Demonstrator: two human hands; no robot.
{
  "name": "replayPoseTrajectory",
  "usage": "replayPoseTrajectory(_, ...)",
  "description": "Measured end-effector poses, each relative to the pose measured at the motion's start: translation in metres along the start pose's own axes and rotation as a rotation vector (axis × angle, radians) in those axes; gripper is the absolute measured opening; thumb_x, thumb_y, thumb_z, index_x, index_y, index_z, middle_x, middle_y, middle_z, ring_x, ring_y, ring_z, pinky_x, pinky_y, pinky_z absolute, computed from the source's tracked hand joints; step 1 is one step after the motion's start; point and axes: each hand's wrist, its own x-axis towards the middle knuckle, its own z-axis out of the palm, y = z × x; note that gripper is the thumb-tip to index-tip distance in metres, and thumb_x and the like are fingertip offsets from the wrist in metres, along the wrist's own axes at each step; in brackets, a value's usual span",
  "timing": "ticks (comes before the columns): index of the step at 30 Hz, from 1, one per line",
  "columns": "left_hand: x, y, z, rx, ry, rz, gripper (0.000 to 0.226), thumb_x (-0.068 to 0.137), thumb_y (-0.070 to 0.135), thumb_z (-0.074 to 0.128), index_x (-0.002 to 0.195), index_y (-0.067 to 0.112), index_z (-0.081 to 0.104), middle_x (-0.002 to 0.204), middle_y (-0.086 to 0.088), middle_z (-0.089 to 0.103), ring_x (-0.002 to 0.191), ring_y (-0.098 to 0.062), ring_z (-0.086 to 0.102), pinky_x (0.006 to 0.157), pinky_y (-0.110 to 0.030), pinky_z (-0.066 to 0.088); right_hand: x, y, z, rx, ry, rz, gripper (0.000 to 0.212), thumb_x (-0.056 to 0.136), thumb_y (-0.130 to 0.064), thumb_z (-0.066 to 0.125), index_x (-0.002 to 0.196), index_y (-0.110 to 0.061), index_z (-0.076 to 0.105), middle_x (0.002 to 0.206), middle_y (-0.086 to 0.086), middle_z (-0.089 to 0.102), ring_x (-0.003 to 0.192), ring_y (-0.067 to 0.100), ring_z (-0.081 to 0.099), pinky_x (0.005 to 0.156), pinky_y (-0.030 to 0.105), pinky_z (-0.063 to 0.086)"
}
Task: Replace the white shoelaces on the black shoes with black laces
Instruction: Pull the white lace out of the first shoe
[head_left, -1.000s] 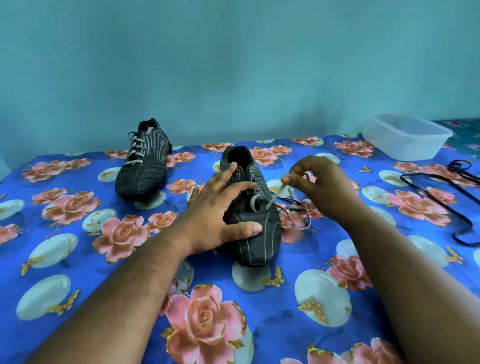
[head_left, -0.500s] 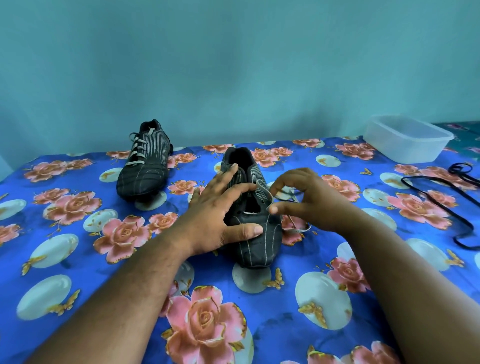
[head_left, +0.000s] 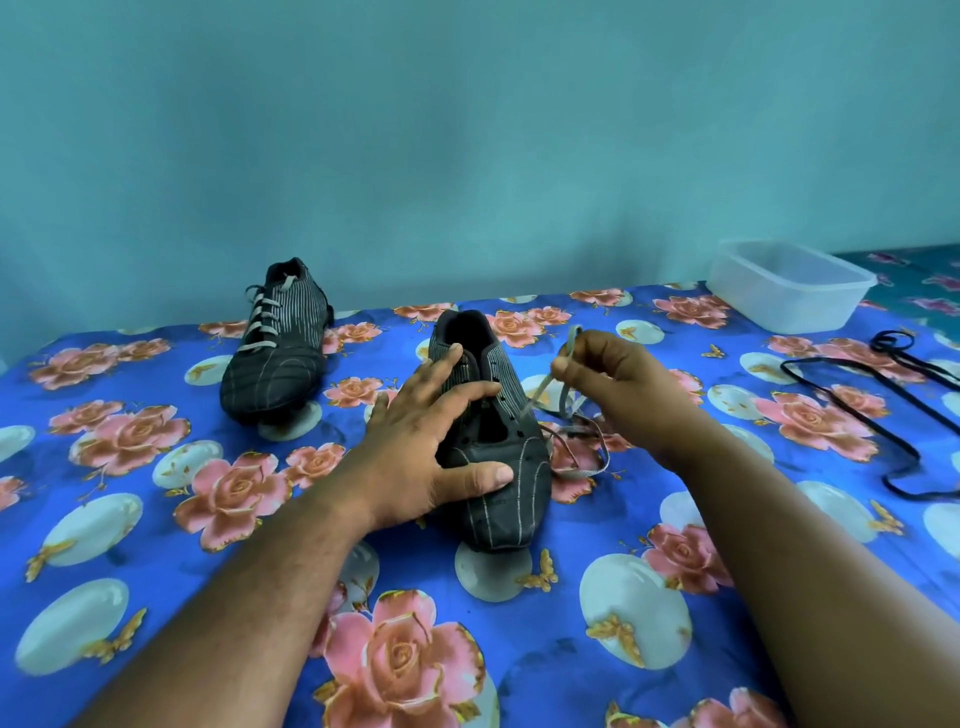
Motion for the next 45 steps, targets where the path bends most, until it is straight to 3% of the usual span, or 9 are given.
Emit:
replayPoseTrajectory(3, 0.000, 0.000, 0.000, -0.003, 0.003, 0.002, 0.096, 0.061, 0.093, 0.048, 0.148, 0.059, 0.028, 0.166, 0.025, -0.014, 0.154, -0.002, -0.011, 0.124, -0.060, -0.001, 0.005, 0.006, -0.001, -0.116, 0.181, 0.005, 0.020, 0.096, -0.035, 0.067, 0.089, -0.017, 0.062, 0.086, 0.001, 0.063, 0.077, 0.014, 0.054, 0.073, 0.035, 0.043)
replayPoseTrajectory(5, 0.000, -0.001, 0.001, -0.005, 0.006, 0.003, 0.096, 0.061, 0.092, 0.048, 0.148, 0.058, 0.028, 0.166, 0.024, -0.013, 0.154, -0.003, -0.012, 0.124, -0.061, -0.001, 0.006, 0.009, 0.006, -0.395, 0.194, 0.009, 0.023, 0.092, -0.040, 0.069, 0.111, -0.027, 0.064, 0.117, 0.000, 0.062, 0.109, 0.021, 0.056, 0.092, 0.039, 0.045)
replayPoseTrajectory(7, 0.000, 0.000, 0.001, -0.007, 0.005, 0.002, 0.096, 0.062, 0.092, 0.048, 0.148, 0.057, 0.028, 0.167, 0.024, -0.013, 0.154, -0.002, -0.012, 0.124, -0.060, -0.002, 0.003, 0.013, 0.017, -0.638, 0.053, 0.069, 0.055, 0.092, -0.050, 0.065, 0.141, -0.032, 0.048, 0.147, 0.003, 0.044, 0.136, 0.030, 0.039, 0.110, 0.048, 0.036)
replayPoseTrajectory(10, 0.000, -0.001, 0.001, -0.008, 0.000, 0.005, 0.095, 0.062, 0.092, 0.048, 0.148, 0.058, 0.027, 0.166, 0.025, -0.014, 0.154, -0.002, -0.012, 0.124, -0.060, -0.002, -0.001, 0.017, 0.033, -0.796, -0.192, 0.182, 0.065, 0.099, -0.051, 0.048, 0.157, -0.038, 0.022, 0.168, 0.003, 0.012, 0.155, 0.030, 0.007, 0.121, 0.061, 0.013)
replayPoseTrajectory(17, 0.001, -0.003, 0.002, -0.019, 0.001, 0.015, 0.095, 0.060, 0.098, 0.046, 0.146, 0.064, 0.025, 0.164, 0.030, -0.014, 0.153, 0.000, -0.015, 0.124, -0.060, -0.001, -0.001, 0.026, 0.028, -0.859, -0.336, 0.195, 0.053, 0.105, -0.055, 0.028, 0.157, -0.047, 0.020, 0.171, -0.001, 0.004, 0.157, 0.024, -0.004, 0.119, 0.067, -0.004)
replayPoseTrajectory(25, -0.001, -0.003, 0.002, -0.017, 0.009, 0.022, 0.090, 0.059, 0.100, 0.045, 0.141, 0.073, 0.021, 0.158, 0.041, -0.019, 0.144, 0.014, -0.023, 0.125, -0.058, 0.002, 0.008, 0.050, -0.022, -0.896, 0.065, 0.517, 0.054, 0.104, -0.058, 0.025, 0.153, -0.036, 0.031, 0.168, 0.004, 0.014, 0.156, 0.029, 0.003, 0.113, 0.077, -0.003)
replayPoseTrajectory(28, -0.002, -0.002, 0.001, -0.025, 0.004, 0.021, 0.090, 0.058, 0.101, 0.044, 0.140, 0.074, 0.020, 0.157, 0.042, -0.019, 0.141, 0.018, -0.025, 0.125, -0.058, 0.002, 0.009, 0.040, -0.012, -0.931, 0.103, 0.398, 0.054, 0.101, -0.063, 0.030, 0.152, -0.043, 0.032, 0.169, 0.002, 0.013, 0.157, 0.026, 0.001, 0.112, 0.077, -0.006)
replayPoseTrajectory(33, -0.003, 0.000, 0.000, -0.039, -0.004, 0.021, 0.085, 0.058, 0.098, 0.048, 0.136, 0.079, 0.019, 0.154, 0.045, -0.020, 0.133, 0.025, -0.028, 0.126, -0.056, 0.001, -0.002, 0.022, 0.030, -0.967, -0.155, 0.139, 0.058, 0.100, -0.061, 0.036, 0.154, -0.045, 0.027, 0.170, 0.001, 0.005, 0.157, 0.021, -0.003, 0.115, 0.072, -0.010)
replayPoseTrajectory(45, -0.001, -0.004, 0.001, -0.042, 0.002, 0.035, 0.087, 0.060, 0.098, 0.048, 0.140, 0.073, 0.023, 0.158, 0.041, -0.018, 0.147, 0.009, -0.019, 0.125, -0.058, 0.002, 0.005, 0.033, 0.009, -0.967, -0.106, 0.266, 0.070, 0.095, -0.075, 0.027, 0.155, -0.039, 0.029, 0.169, 0.002, 0.014, 0.157, 0.021, 0.005, 0.115, 0.070, -0.011)
